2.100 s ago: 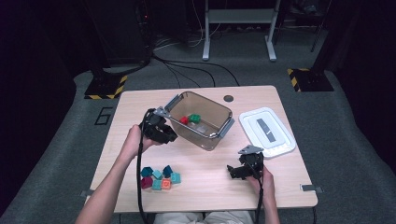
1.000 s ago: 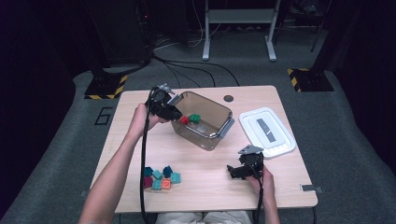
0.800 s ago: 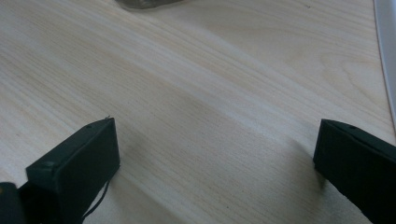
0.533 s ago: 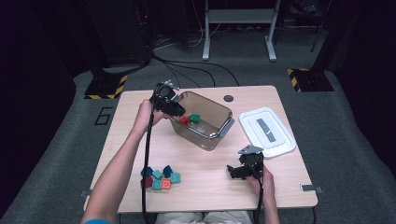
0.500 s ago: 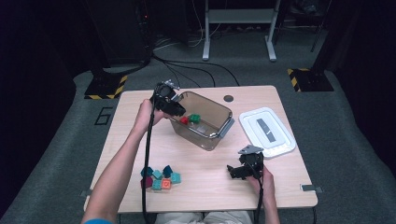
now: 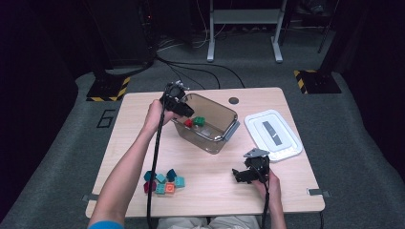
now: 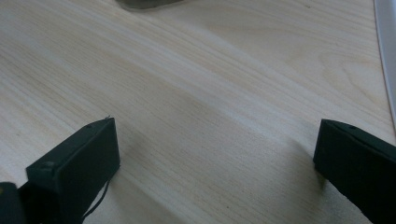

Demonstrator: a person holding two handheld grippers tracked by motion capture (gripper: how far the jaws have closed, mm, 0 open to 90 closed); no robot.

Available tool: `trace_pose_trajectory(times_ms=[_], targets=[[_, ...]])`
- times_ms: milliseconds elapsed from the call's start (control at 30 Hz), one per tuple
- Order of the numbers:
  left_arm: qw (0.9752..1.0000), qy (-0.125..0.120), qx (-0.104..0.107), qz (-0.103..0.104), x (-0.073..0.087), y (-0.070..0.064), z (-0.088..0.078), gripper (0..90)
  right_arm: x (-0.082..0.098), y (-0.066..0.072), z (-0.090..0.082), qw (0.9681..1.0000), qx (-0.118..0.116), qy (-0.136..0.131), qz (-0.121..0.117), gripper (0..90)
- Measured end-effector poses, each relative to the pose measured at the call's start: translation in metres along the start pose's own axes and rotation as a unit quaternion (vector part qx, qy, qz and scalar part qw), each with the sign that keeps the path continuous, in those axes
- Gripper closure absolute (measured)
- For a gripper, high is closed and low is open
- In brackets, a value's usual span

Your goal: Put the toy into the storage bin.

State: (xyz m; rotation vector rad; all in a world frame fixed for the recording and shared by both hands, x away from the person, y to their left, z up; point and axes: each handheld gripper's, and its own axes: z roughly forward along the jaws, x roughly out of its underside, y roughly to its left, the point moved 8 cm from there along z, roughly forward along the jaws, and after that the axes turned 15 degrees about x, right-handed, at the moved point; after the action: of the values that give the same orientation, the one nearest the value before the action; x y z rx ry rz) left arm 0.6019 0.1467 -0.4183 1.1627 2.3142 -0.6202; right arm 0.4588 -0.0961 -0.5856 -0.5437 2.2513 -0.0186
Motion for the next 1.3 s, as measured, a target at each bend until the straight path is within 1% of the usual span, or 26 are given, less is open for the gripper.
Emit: trace_pose_trajectory(times_ms=[33, 67, 233, 467, 533, 700, 767, 800, 833, 867, 1000, 1033, 1100, 1233, 1300], targets=[[1.0000, 0.001, 0.000, -0.003, 0.000, 0.001, 0.002, 43.5, 0.000, -0.001, 0.000, 1.0000, 0.000, -0.001, -0.004, 0.0], [1.0000, 0.005, 0.001, -0.004, 0.000, 0.002, 0.003, 43.5, 0.000, 0.000, 0.000, 1.0000, 0.000, 0.000, -0.004, 0.0], [0.9999, 0.008, -0.001, -0.011, 0.001, 0.007, 0.009, 43.5, 0.000, 0.000, 0.000, 1.0000, 0.000, 0.000, -0.003, 0.0], [0.9997, 0.014, -0.007, -0.017, 0.001, 0.012, 0.014, 43.4, 0.000, 0.000, 0.000, 1.0000, 0.000, 0.000, -0.004, 0.0], [0.9997, 0.016, -0.006, -0.019, 0.002, 0.013, 0.015, 43.4, 0.000, 0.000, 0.000, 1.0000, 0.000, 0.000, -0.004, 0.0], [0.9996, 0.011, -0.010, -0.024, 0.001, 0.014, 0.015, 43.0, 0.000, 0.000, 0.000, 1.0000, 0.000, 0.000, -0.004, 0.0], [0.9996, 0.007, -0.008, -0.025, 0.001, 0.013, 0.014, 42.0, 0.000, 0.000, 0.000, 1.0000, 0.000, 0.000, -0.004, 0.0], [0.9995, 0.000, -0.012, -0.028, 0.000, 0.014, 0.013, 38.5, 0.000, 0.000, 0.000, 1.0000, 0.000, 0.000, -0.004, 0.0], [0.9995, -0.004, -0.015, -0.027, 0.000, 0.014, 0.011, 34.0, 0.000, 0.000, 0.000, 1.0000, 0.000, 0.000, -0.004, 0.0], [0.9995, -0.009, -0.014, -0.027, -0.001, 0.013, 0.009, 30.7, 0.000, 0.000, 0.000, 1.0000, 0.000, 0.000, -0.004, 0.0], [0.9995, -0.013, -0.018, -0.023, -0.001, 0.011, 0.002, 21.9, 0.000, 0.000, 0.000, 1.0000, 0.000, 0.000, -0.003, 0.0], [0.9994, -0.017, -0.018, -0.024, -0.001, 0.010, 0.001, 20.4, 0.000, 0.000, 0.000, 1.0000, 0.000, 0.000, -0.004, 0.0], [0.9994, -0.017, -0.017, -0.024, 0.001, 0.008, -0.004, 18.8, 0.000, -0.001, 0.000, 1.0000, 0.001, 0.000, -0.004, 0.0], [0.9992, -0.026, -0.018, -0.024, 0.004, 0.004, -0.013, 16.0, 0.000, 0.000, 0.000, 1.0000, 0.000, 0.000, -0.004, 0.0], [0.9993, -0.025, -0.020, -0.019, 0.007, 0.002, -0.019, 15.3, 0.000, 0.000, 0.000, 1.0000, 0.000, 0.000, -0.004, 0.0]])
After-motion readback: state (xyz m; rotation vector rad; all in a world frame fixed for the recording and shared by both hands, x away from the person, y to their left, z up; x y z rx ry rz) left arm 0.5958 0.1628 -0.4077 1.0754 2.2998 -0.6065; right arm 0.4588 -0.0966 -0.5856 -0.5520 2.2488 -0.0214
